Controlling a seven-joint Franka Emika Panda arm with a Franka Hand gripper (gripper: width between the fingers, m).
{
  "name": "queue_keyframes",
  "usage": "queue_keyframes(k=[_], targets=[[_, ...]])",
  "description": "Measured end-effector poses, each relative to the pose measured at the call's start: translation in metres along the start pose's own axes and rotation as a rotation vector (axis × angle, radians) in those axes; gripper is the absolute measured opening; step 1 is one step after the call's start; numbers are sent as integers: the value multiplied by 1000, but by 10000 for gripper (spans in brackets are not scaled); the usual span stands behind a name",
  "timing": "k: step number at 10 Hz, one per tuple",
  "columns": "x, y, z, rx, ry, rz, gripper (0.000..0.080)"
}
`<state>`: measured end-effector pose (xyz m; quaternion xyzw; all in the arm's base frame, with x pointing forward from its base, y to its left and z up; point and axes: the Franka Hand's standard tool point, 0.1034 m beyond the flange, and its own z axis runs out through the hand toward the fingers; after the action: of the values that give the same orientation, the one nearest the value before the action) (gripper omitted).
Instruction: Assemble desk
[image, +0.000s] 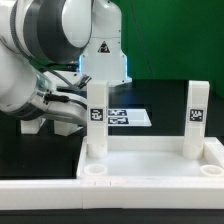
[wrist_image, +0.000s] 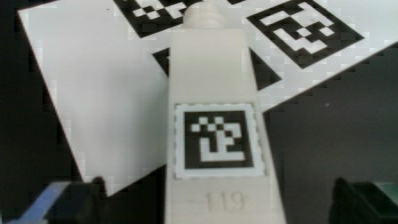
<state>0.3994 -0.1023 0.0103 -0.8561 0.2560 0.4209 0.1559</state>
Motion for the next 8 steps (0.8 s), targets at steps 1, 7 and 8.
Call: queue_keyframes(k=[1, 7, 8], targets=[[0, 0, 0, 0, 0, 0, 640], [1, -1, -12, 11, -11, -8, 649], [1, 0, -11, 11, -12, -6, 649]])
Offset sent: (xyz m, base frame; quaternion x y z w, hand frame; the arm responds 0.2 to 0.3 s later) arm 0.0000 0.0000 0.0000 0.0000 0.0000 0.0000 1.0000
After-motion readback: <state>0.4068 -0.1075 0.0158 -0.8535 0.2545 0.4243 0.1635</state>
